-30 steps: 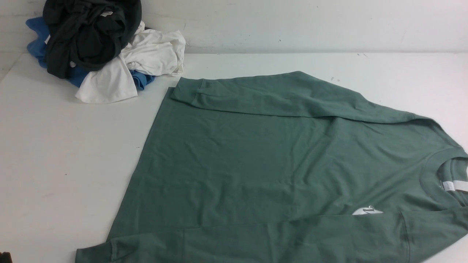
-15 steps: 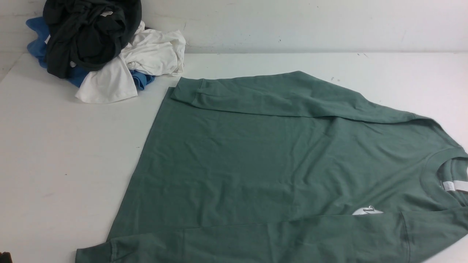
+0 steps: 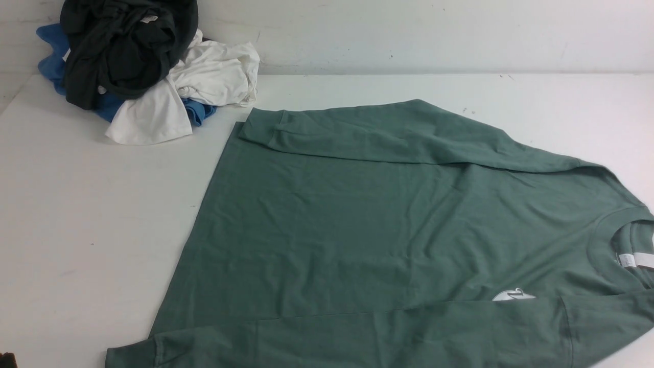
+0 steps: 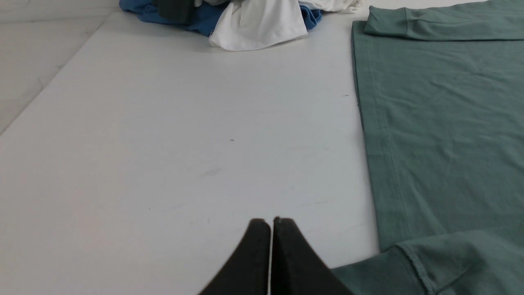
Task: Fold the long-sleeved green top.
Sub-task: Use the left arm to clamp the cuff closest to it
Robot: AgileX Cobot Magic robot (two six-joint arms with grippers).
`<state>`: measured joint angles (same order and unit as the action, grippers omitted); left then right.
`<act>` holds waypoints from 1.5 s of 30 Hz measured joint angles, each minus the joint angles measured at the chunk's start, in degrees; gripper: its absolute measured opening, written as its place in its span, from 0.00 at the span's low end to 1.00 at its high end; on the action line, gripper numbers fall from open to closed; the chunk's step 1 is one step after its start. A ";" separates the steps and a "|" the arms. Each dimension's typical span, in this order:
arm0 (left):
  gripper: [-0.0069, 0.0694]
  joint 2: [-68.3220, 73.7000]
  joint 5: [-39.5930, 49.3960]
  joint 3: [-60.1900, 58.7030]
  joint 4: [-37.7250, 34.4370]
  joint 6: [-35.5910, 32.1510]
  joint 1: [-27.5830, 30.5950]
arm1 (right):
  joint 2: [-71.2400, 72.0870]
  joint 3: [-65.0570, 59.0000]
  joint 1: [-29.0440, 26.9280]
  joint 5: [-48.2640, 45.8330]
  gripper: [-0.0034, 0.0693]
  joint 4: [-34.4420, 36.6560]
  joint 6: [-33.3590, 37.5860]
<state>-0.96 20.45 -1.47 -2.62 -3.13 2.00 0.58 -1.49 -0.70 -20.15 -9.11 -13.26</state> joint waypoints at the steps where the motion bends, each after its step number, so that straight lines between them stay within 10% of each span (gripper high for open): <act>1: 0.08 0.00 0.00 0.00 0.00 0.00 0.00 | 0.00 0.00 0.00 0.00 0.03 0.00 0.00; 8: 0.08 0.00 -0.06 0.00 -2.17 1.72 0.00 | 0.00 0.00 0.00 0.00 0.03 0.03 -0.06; 11: 0.08 0.00 -0.21 0.00 -15.29 8.76 0.00 | 0.00 0.04 0.00 -0.07 0.03 2.51 -1.89; 24: 0.08 0.00 -3.55 -0.06 -41.60 13.84 0.00 | 0.00 -0.06 0.00 -0.21 0.03 38.77 -24.57; 29: 0.08 0.00 -4.52 0.19 -43.30 10.74 0.00 | 0.00 -0.06 0.00 0.83 0.03 33.14 -25.13; 38: 0.08 8.78 2.98 20.91 -36.87 -19.52 0.00 | -0.41 2.01 0.00 9.28 0.03 17.77 -24.04; 45: 0.08 39.42 32.51 44.65 -19.01 -20.92 -0.36 | -16.55 22.72 0.00 0.39 0.03 -1.18 -12.80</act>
<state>38.46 52.96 43.17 -21.63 -24.05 1.64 -15.96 21.24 -0.70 -19.76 -10.29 -26.06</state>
